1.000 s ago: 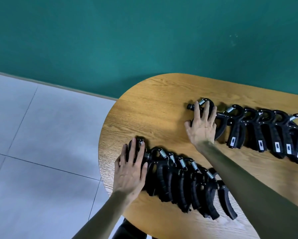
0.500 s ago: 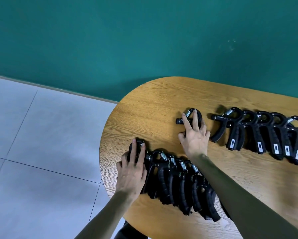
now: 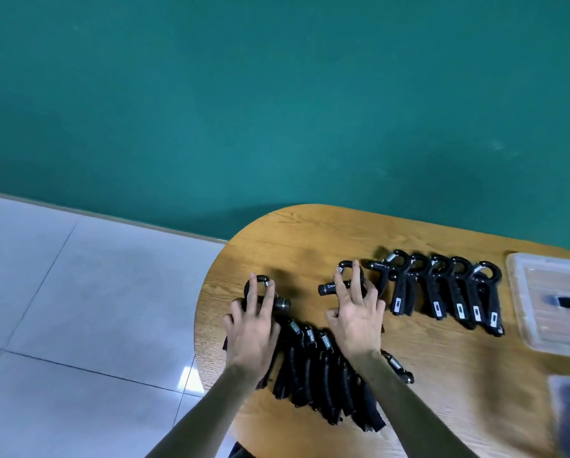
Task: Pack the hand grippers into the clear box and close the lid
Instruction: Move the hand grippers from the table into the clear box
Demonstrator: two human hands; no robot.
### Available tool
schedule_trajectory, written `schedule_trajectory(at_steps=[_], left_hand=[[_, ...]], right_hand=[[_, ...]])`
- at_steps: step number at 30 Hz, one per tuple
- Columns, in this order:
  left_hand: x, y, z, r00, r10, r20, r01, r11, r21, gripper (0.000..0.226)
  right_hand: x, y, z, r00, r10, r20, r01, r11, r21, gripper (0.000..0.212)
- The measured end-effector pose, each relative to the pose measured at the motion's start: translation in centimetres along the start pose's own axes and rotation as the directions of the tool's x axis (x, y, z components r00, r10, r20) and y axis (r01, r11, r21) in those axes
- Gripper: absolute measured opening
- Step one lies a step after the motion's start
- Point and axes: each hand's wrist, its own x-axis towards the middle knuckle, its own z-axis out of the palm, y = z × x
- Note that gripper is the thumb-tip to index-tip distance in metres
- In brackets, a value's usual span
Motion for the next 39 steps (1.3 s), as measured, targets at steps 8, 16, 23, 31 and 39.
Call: schedule_trajectory(at_steps=[8, 16, 23, 31, 39], left_hand=[[-1.2, 5.4, -6.1, 0.998, 0.000, -0.064, 0.005, 0.996, 0.085, 0.072], [-3.4, 10.9, -9.8, 0.985, 0.159, -0.073, -0.156, 0.987, 0.046, 0.072], [-5.1, 17.4, -11.2, 0.958, 0.266, -0.103, -0.261, 0.963, 0.063, 0.072], [-8.8, 25.2, -9.0, 0.940, 0.330, -0.089, -0.324, 0.943, 0.073, 0.073], [-14.5, 35.7, -5.0, 0.945, 0.303, -0.126, -0.296, 0.953, 0.070, 0.072]], right_hand=[[-5.0, 0.1, -7.3, 0.999, 0.035, -0.039, -0.034, 0.999, 0.031, 0.087], [-8.0, 1.8, -13.8, 0.990, 0.088, -0.110, -0.083, 0.995, 0.049, 0.092], [-11.0, 6.4, -17.8, 0.960, 0.219, -0.175, -0.209, 0.975, 0.074, 0.092], [-14.8, 13.9, -18.9, 0.933, 0.286, -0.219, -0.264, 0.957, 0.122, 0.093], [-19.7, 24.6, -20.1, 0.937, 0.253, -0.242, -0.217, 0.962, 0.163, 0.092]])
